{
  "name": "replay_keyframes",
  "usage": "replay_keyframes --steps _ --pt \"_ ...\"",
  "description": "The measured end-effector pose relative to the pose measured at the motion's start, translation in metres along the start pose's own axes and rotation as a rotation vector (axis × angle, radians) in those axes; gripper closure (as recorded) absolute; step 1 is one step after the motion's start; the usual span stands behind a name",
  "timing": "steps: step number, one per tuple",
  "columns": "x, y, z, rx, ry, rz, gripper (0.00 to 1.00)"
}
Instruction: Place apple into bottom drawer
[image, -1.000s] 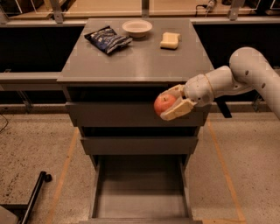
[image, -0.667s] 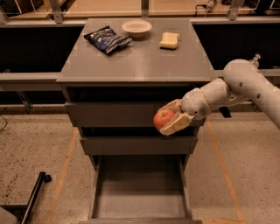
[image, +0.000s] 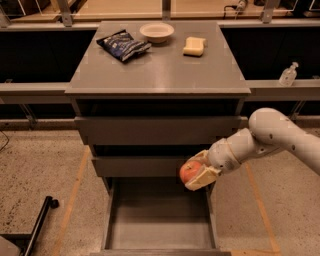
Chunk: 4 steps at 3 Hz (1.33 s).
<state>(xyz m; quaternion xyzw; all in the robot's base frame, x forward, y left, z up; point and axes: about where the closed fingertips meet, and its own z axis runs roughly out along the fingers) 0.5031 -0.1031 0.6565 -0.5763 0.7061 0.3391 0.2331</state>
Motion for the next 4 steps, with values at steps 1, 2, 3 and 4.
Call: replay_keyframes --steps 1,2,3,4 --pt "0.003 0.004 0.008 -0.012 0.004 0.004 1.00" --pt "0.007 0.006 0.019 -0.043 0.015 -0.016 1.00" --pt "0.034 0.009 0.046 -0.068 0.034 0.021 1.00" --pt "0.067 0.006 0.074 -0.086 0.065 0.064 1.00"
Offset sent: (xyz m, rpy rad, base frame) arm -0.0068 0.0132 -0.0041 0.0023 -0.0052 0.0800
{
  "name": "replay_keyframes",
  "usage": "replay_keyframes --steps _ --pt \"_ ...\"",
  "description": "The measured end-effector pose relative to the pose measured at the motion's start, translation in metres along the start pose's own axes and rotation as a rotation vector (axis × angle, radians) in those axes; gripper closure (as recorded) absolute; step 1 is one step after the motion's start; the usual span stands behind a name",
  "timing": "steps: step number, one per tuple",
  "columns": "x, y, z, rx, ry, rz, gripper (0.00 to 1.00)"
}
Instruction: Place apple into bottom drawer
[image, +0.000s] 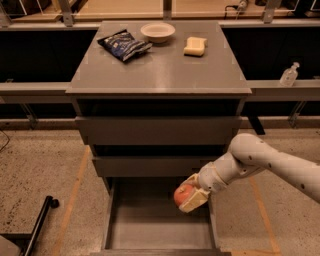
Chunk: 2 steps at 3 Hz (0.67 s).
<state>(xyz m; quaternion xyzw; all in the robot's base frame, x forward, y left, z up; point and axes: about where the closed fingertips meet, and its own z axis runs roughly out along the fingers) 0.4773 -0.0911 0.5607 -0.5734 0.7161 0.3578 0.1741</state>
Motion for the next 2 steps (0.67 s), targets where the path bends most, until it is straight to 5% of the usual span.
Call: replay_keyframes --steps 1,2 --pt "0.0293 -0.0142 0.0278 0.003 -0.015 0.049 1.00" --pt "0.0293 -0.0142 0.0278 0.003 -0.015 0.049 1.00"
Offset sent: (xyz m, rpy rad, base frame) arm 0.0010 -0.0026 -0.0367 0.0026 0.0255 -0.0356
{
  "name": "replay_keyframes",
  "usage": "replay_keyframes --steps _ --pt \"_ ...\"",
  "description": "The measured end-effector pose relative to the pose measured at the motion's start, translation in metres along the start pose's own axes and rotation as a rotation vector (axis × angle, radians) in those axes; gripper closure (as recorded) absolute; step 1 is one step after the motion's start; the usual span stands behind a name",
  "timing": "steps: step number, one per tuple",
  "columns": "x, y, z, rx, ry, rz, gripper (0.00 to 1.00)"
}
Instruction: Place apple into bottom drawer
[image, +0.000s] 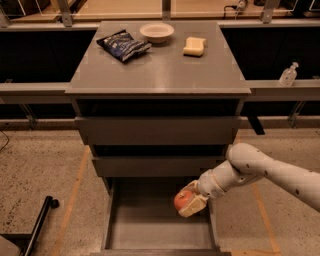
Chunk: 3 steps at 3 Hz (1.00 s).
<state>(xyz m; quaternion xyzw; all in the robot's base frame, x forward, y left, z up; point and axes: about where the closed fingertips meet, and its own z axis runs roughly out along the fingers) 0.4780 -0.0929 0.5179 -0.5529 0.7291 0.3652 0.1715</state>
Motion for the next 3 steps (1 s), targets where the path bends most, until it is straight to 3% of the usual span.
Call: replay_keyframes --steps 1,3 --pt "0.005 -0.003 0.004 0.013 -0.009 0.010 1.00" --pt "0.010 -0.039 0.044 0.013 -0.071 -0.026 1.00"
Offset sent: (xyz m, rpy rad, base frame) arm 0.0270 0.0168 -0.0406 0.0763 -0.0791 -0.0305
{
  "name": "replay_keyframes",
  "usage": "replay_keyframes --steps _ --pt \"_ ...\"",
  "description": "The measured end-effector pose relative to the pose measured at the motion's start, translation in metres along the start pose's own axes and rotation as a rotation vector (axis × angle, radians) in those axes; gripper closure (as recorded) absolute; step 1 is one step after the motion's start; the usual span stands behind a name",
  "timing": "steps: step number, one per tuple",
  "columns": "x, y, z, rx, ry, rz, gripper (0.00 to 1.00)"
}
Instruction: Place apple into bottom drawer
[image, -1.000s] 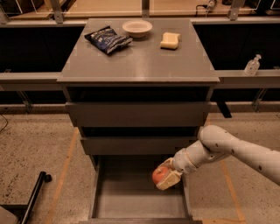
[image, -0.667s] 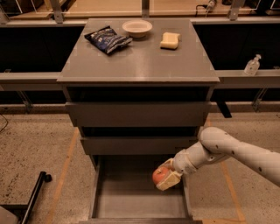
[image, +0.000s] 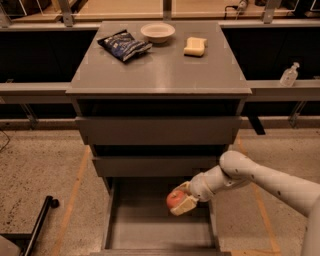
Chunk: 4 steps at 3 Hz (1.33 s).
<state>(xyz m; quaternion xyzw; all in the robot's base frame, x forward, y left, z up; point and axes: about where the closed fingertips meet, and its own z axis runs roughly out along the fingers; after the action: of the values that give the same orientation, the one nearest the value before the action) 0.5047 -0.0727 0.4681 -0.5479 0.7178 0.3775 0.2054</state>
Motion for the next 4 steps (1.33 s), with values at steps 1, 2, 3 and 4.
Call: replay_keyframes --steps 1,2,3,4 --pt "0.017 -0.021 0.028 -0.014 -0.021 0.032 1.00" --pt "0.036 -0.038 0.055 -0.007 -0.054 0.087 1.00" --pt "0.040 -0.038 0.062 -0.009 -0.043 0.092 1.00" --pt "0.042 -0.037 0.070 0.002 0.022 0.084 1.00"
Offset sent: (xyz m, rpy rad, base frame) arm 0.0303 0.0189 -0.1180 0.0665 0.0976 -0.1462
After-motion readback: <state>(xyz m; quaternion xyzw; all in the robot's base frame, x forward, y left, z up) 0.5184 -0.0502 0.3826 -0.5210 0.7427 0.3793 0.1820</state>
